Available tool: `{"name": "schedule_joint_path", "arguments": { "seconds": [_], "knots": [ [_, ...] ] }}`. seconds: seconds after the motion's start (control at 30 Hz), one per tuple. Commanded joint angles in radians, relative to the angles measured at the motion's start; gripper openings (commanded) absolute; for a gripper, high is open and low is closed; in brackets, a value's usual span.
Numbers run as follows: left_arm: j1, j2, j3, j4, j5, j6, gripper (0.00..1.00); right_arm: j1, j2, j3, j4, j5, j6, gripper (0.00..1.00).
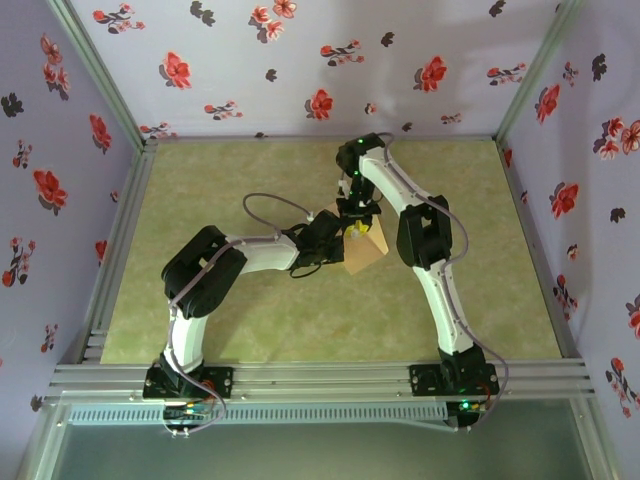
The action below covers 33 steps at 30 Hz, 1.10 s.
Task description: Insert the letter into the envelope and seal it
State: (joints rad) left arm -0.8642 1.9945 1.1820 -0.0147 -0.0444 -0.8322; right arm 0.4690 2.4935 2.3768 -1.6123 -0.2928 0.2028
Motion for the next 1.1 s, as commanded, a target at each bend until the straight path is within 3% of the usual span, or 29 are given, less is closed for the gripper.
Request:
{"name": "schedule_joint_path", "arguments": {
  "seconds": [0.0,0.23,0.6,0.93,1.07],
  "knots": [
    [-0.020,0.047,-0.039,-0.073,0.013,0.024,0.00,-0.011,0.031,0.013,0.057,0.037,0.053,0.00],
    [-0.024,0.024,-0.065,-0.052,0.012,0.049,0.00,-0.024,-0.093,-0.116,0.176,0.048,0.102,0.00],
    [-0.030,-0.078,-0.126,0.001,0.014,0.176,0.00,-0.045,-0.429,-0.497,0.424,0.050,0.167,0.00],
    [-0.030,-0.193,-0.148,0.009,0.006,0.173,0.00,-0.050,-0.691,-0.764,0.623,0.042,0.208,0.00],
    [-0.030,-0.243,-0.147,-0.012,-0.005,0.189,0.07,-0.049,-0.776,-0.857,0.701,0.020,0.226,0.00]
  ]
}}
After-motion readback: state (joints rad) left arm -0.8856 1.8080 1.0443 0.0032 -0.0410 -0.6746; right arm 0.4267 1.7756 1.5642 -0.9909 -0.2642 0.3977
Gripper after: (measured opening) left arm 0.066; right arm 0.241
